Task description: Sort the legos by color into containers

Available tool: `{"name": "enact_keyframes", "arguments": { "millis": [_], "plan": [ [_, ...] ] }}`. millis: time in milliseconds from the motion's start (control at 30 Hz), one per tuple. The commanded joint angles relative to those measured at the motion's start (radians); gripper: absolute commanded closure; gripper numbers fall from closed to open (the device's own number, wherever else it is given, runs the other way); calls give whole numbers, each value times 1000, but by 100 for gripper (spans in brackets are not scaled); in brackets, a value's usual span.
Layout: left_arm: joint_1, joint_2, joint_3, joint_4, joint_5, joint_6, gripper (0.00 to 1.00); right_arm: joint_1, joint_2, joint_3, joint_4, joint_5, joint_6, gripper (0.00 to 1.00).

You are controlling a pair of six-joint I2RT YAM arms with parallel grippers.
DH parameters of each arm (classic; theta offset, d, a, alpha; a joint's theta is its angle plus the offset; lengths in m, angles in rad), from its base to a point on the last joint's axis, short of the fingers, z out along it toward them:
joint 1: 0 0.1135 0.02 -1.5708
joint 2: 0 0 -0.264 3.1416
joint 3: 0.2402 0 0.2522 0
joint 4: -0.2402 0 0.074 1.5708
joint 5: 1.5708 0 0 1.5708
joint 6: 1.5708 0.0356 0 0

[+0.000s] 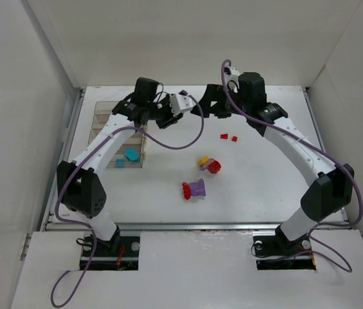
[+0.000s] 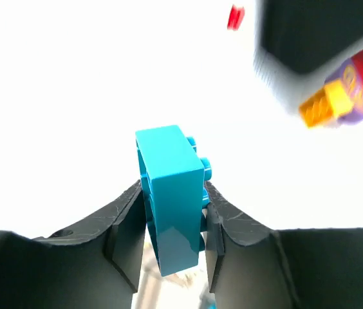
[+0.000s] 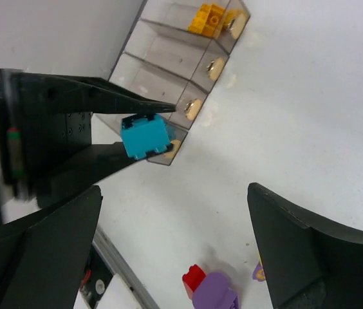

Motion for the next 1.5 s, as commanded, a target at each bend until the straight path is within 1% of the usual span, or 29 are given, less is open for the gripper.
{"name": "enact_keyframes", "arguments": {
  "millis": [0, 67, 133, 200, 233, 300, 333, 400, 467, 567, 667, 700, 733, 833, 867, 1033, 1200, 1267, 1333, 1433, 1467],
  "plan": [
    [63, -81, -57, -45, -28, -21, 100, -30, -87, -16, -23, 90, 0, 0],
    [105, -101, -129, -77, -65, 11, 100, -43, -97, -27, -34, 90, 0, 0],
    [184, -131, -174, -98, -76, 27, 100, -53, -97, -38, -34, 99, 0, 0],
    [250, -144, -231, -121, -64, 40, 100, -53, -97, -38, -55, 99, -12, 0],
    [310, -158, -249, -135, -64, 56, 100, -53, -86, -38, -56, 90, -21, 0],
    [355, -173, -310, -180, -64, 94, 100, -53, -77, -38, -65, 90, -21, 0],
    [396, -198, -335, -190, -64, 137, 100, -53, -77, -38, -65, 90, -21, 0],
    [439, -229, -411, -191, -64, 172, 100, -53, -66, -38, -65, 80, -21, 0],
    [502, -250, -482, -123, -88, 188, 100, -53, -43, -38, -56, 70, -30, 0],
    [543, -261, -505, -99, -102, 240, 100, -53, -11, -4, -56, 57, -30, 0],
    [566, -240, -528, -86, -133, 252, 100, -53, 1, 17, -65, 47, -40, 0],
    [567, -240, -528, -86, -145, 264, 98, -53, 1, 18, -65, 47, -40, 0],
    [567, -240, -540, -76, -156, 264, 87, -53, 12, 27, -65, 47, -40, 0],
    [577, -215, -550, -48, -188, 275, 71, -53, 12, 27, -65, 47, -49, 0],
    [577, -204, -550, -48, -188, 275, 61, -53, 21, 27, -65, 47, -49, 0],
    [577, -195, -550, -48, -188, 292, 39, -53, 21, 36, -83, 56, -58, 0],
    [577, -195, -550, -57, -208, 307, 38, -53, 31, 54, -105, 96, -78, 0],
    [577, -195, -524, -68, -197, 307, 38, -53, 31, 54, -118, 144, -87, 0],
    [577, -195, -480, -88, -161, 274, 38, -63, 22, 54, -128, 181, -96, 0],
    [545, -195, -423, -111, -125, 238, 38, -72, 12, 54, -152, 224, -105, 0],
    [527, -195, -388, -111, -125, 206, 38, -72, 12, 54, -172, 224, -106, 0]
  ]
}}
